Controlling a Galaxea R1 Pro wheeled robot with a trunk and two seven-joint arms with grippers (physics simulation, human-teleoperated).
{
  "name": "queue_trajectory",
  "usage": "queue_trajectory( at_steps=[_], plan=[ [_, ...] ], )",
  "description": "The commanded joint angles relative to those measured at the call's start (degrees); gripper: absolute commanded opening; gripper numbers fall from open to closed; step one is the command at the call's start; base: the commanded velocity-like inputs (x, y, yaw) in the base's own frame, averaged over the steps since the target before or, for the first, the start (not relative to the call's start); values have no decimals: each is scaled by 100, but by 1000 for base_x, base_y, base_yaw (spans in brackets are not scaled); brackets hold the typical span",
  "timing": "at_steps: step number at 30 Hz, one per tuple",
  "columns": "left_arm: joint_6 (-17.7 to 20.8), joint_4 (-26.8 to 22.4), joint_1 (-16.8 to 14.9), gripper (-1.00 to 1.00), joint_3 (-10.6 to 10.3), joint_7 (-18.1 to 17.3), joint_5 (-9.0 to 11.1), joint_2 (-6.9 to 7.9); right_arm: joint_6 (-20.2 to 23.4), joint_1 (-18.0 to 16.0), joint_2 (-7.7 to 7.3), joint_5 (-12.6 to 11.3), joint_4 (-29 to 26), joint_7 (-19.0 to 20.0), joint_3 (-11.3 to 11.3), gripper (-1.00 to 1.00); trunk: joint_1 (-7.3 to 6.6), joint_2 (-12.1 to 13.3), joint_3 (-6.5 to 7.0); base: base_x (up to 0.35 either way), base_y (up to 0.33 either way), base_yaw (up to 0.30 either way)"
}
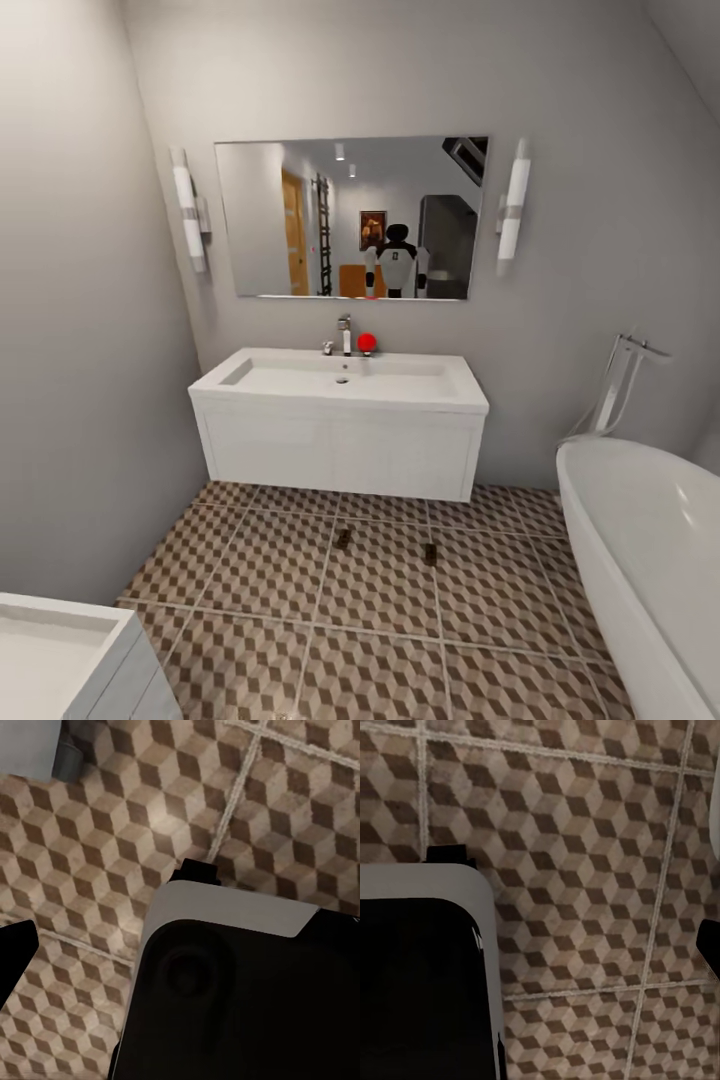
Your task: Take the four mousetraps from the cabinet in the bathroom and place them on the bathroom floor. Make sure all four end up on the same floor surface, and ensure that at least two of them are either under or directly next to the same bathroom sink.
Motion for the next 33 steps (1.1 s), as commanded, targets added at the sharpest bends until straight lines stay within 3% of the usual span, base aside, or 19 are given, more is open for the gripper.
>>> queue_trajectory(
  at_steps=[1,33],
  plan=[
    [-14,4,-4,100,-35,17,47,-2,-38,-6,1,-59,17,-2,48,100,0,-4,-6,0,0,255],
    [-14,-13,-4,100,-40,27,32,19,-31,-6,18,-56,17,-2,48,100,0,-4,-6,0,0,270]
  ],
)
